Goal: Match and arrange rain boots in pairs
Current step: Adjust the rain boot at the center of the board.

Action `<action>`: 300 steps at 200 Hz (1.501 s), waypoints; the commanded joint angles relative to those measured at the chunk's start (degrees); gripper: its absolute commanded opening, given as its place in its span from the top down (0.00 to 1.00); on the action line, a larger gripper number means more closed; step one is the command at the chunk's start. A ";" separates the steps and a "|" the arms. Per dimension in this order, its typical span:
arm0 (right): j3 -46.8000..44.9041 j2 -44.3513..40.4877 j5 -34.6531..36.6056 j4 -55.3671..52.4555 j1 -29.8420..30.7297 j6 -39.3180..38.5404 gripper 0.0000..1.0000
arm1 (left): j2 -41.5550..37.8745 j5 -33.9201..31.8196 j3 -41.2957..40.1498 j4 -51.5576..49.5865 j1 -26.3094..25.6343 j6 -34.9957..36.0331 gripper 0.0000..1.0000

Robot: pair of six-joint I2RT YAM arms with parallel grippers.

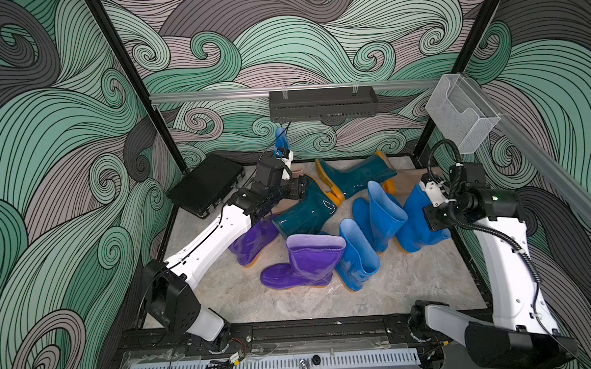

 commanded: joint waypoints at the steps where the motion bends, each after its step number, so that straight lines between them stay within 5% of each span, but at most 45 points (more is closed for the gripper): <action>1: 0.20 -0.80 -2.65 8.94 0.21 -2.71 1.00 | -0.32 0.79 0.81 0.70 0.35 0.25 0.19; 58: 1.18 2.87 0.55 9.85 0.24 -1.81 1.00 | -0.35 1.93 0.87 0.34 0.36 -0.92 0.19; 119: 4.17 5.43 8.48 0.19 0.26 5.35 1.00 | 2.64 12.15 7.53 -1.22 -0.49 1.56 0.19; 194: -3.48 0.78 3.23 1.08 0.26 7.51 1.00 | 8.34 12.56 15.66 -3.16 -5.29 4.72 0.19; 205: -3.63 0.72 3.72 1.49 0.25 8.06 0.88 | 9.04 12.56 16.62 -3.76 -5.70 5.04 0.19; 219: -2.16 0.50 5.35 1.40 0.26 8.64 0.50 | 8.96 11.67 16.94 -4.54 -5.77 5.40 0.19; 236: 1.02 -0.84 7.31 1.80 0.27 10.10 0.31 | 7.78 9.17 16.14 -5.46 -5.75 7.17 0.19; 280: 8.15 -2.60 -5.28 3.04 2.54 12.84 0.11 | 4.86 6.74 13.49 -6.38 -5.43 10.33 0.18; 300: 10.71 -1.30 -5.61 2.32 7.66 13.80 0.08 | 4.34 9.64 13.21 -6.95 -5.44 11.43 0.17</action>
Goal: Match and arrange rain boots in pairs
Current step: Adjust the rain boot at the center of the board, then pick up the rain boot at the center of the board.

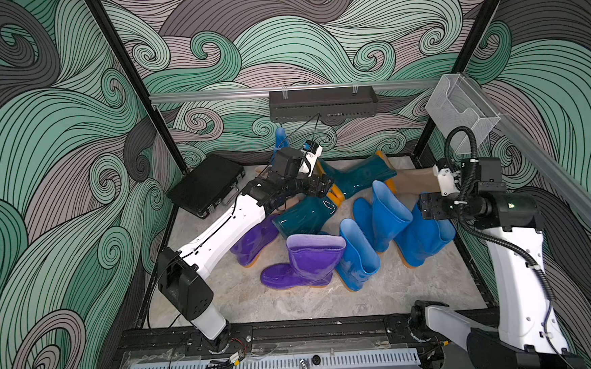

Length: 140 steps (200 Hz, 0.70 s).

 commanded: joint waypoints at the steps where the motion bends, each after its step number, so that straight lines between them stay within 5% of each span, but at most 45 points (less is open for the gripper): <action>1: 2.27 1.50 -4.86 -0.26 4.85 1.84 0.08 | -2.56 1.74 -0.13 -1.60 0.20 3.03 0.17; 35: 1.58 4.94 1.38 -1.97 12.31 2.99 0.09 | -2.83 3.47 -0.97 -2.03 0.25 5.12 0.17; 140: 5.23 6.04 -2.38 -13.79 37.14 12.58 0.09 | -7.74 -7.28 -3.06 -1.65 6.90 -3.67 0.17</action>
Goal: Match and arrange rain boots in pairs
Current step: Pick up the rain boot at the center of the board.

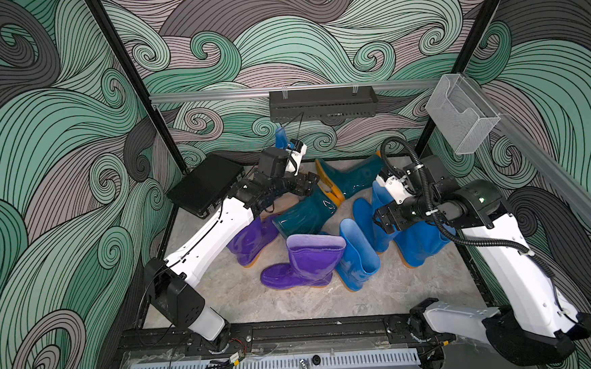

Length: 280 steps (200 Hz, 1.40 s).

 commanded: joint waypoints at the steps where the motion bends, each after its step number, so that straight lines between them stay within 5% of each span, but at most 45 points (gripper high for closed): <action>1: -1.22 0.12 -1.87 -4.28 4.62 4.77 0.09 | -3.10 -3.95 0.12 -0.47 1.84 -3.16 0.17; 67: -5.80 1.87 -4.68 -0.51 15.22 11.80 0.01 | -5.54 -3.48 -1.82 -0.37 3.59 -4.33 0.17; 117: -8.74 2.31 0.98 -1.63 18.70 15.16 0.03 | -5.82 -3.14 -2.56 -0.02 3.59 -4.30 0.17; 174: -7.92 9.38 7.88 -3.25 20.11 17.06 0.34 | -6.34 -4.09 -2.40 0.84 3.59 -3.94 0.17; 203: -5.97 11.86 6.75 -3.57 20.39 17.65 0.78 | -6.16 -3.56 -2.40 1.43 3.59 -4.86 0.17; 224: -1.73 11.00 10.34 -5.05 20.36 19.09 1.00 | -6.33 -3.01 -2.30 1.73 3.59 -5.30 0.17; 280: 14.50 7.81 18.24 -4.83 20.39 15.84 1.00 | -8.35 -2.04 -2.95 2.56 3.59 -5.90 0.17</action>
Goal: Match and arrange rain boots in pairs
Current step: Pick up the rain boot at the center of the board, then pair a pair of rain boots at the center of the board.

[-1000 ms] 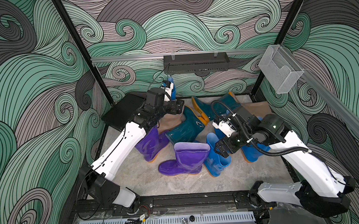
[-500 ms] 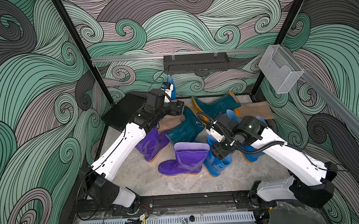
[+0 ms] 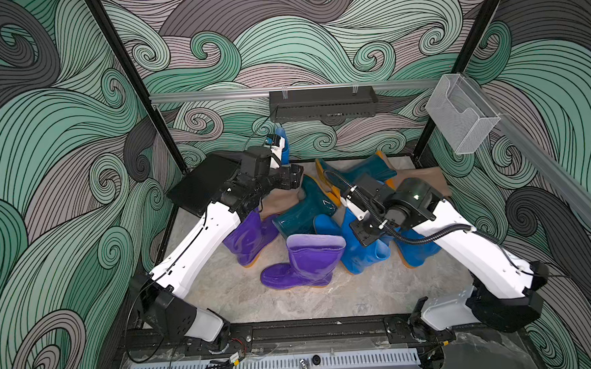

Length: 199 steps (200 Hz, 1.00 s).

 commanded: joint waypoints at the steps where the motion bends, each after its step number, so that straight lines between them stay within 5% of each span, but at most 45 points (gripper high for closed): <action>1: 7.83 -3.60 7.30 1.77 0.17 -1.89 1.00 | -3.68 1.25 -0.16 1.32 0.20 -0.84 0.17; 55: 18.19 -2.21 22.19 13.83 -3.07 -14.83 1.00 | -4.82 2.55 -2.20 2.53 0.20 -2.27 0.17; 124: 24.34 2.40 14.01 29.67 -26.52 -18.48 1.00 | -5.20 4.85 -4.50 3.32 0.20 -4.48 0.17; 199: 26.27 5.02 10.39 35.54 -41.74 -15.47 1.00 | -4.51 5.34 -6.15 3.33 0.17 -5.79 0.17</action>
